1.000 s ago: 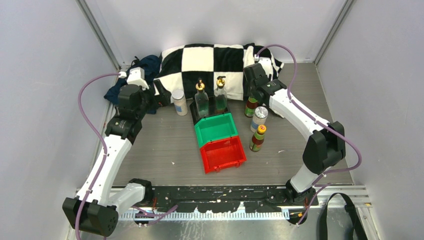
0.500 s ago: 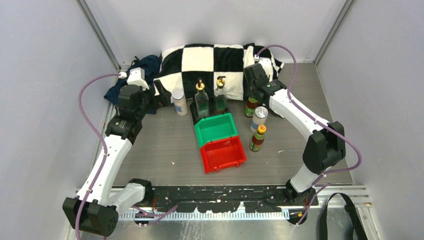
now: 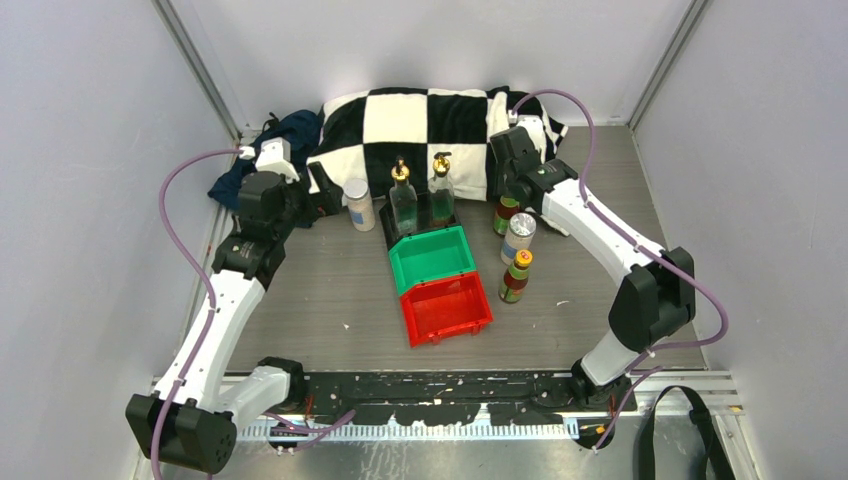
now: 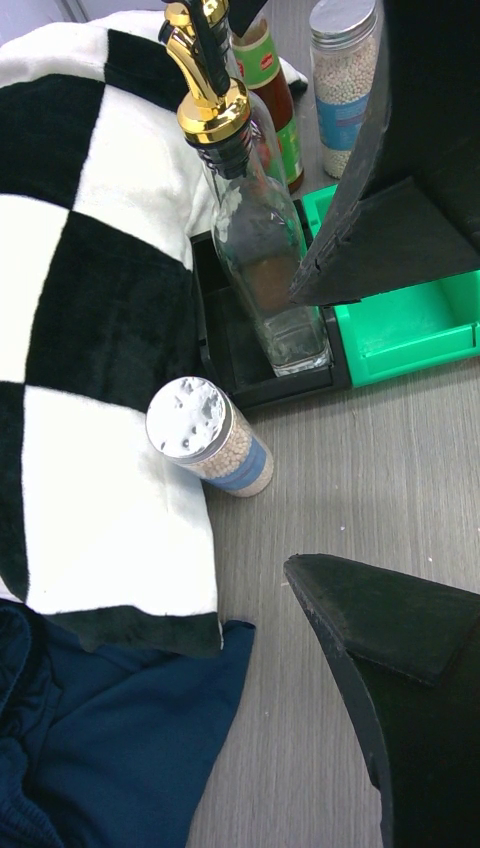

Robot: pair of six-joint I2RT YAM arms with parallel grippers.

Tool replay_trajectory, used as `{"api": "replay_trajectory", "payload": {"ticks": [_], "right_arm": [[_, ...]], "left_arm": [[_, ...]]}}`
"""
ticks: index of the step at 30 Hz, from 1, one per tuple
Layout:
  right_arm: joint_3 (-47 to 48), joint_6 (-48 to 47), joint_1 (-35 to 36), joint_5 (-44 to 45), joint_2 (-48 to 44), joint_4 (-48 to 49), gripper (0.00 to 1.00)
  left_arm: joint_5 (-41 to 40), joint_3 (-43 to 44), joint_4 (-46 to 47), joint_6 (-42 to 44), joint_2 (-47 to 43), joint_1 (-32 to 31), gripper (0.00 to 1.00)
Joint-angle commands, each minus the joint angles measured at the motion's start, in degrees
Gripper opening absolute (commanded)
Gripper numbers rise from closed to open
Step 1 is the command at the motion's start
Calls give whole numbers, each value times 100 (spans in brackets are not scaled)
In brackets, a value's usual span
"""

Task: Organize the condiment bottles
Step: Pick up the bottle from the center of the board.

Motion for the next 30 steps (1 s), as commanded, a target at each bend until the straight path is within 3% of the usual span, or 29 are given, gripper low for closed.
{"api": "replay_trajectory", "payload": {"ticks": [1, 17, 30], "right_arm": [[392, -178, -32, 112, -704, 318, 1], [479, -533, 150, -377, -1299, 389, 1], [605, -865, 1063, -77, -1800, 101, 1]], "left_arm": [[-103, -14, 353, 26, -153, -29, 95], [-112, -50, 387, 0, -127, -29, 95], [-144, -73, 396, 0, -83, -29, 94]]}}
